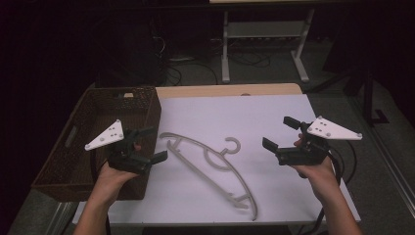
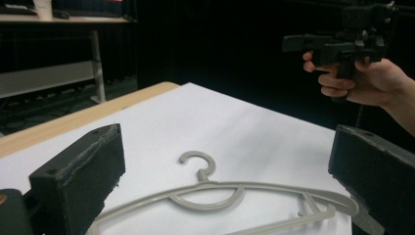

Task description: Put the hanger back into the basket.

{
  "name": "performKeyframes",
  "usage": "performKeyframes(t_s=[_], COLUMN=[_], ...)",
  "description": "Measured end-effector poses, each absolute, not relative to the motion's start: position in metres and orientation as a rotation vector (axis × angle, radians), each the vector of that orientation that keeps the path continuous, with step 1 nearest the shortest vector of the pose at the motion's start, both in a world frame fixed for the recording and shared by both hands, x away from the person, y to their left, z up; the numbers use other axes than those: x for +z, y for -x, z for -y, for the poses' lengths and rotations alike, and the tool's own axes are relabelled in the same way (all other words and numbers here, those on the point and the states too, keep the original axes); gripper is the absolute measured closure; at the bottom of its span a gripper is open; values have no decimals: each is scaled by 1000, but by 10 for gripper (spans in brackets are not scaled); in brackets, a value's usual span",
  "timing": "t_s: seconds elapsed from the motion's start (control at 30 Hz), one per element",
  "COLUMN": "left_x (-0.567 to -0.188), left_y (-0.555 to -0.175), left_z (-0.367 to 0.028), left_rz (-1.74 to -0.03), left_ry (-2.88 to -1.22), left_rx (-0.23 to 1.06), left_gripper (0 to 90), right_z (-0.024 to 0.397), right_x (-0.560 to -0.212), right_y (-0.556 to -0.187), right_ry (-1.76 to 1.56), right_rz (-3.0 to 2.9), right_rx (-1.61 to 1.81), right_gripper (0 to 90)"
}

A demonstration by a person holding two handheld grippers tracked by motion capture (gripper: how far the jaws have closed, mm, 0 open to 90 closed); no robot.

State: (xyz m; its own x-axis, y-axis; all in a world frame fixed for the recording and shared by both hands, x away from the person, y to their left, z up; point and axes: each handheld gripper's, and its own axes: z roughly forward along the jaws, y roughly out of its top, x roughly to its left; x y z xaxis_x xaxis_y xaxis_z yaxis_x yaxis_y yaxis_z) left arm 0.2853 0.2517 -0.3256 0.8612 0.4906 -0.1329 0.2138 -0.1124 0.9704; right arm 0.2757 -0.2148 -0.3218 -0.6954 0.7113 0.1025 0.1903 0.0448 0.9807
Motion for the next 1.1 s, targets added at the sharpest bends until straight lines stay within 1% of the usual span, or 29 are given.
performKeyframes(t_s=[0.37,0.57,0.63,0.77,0.87,0.9,0.93,1.0,1.1], left_x=[-328,-339,-344,-356,-368,-368,-371,-377,-385], left_y=[-279,-277,-277,-276,-276,-276,-275,-274,-271], left_z=[-224,-210,-206,-199,-194,-194,-192,-190,-189], left_rz=[-515,-496,-496,-498,-499,-499,-500,-501,-503], left_ry=[-1806,-1869,-1891,-1933,-1967,-1967,-1973,-1989,-2002], left_rx=[230,197,189,162,144,144,138,125,115], left_gripper=[0,0,0,0,0,0,0,0,0], right_z=[206,197,195,192,188,188,185,183,176], right_x=[-326,-335,-337,-341,-347,-347,-350,-351,-359], right_y=[-274,-276,-276,-277,-279,-279,-279,-279,-279], right_ry=[-880,-885,-890,-896,-881,-881,-884,-888,-905], right_rz=[-1992,-2076,-2093,-2120,-2167,-2167,-2189,-2200,-2252], right_rx=[1630,1573,1561,1556,1543,1543,1530,1526,1498], right_gripper=[0,0,41,57,110,110,134,138,181])
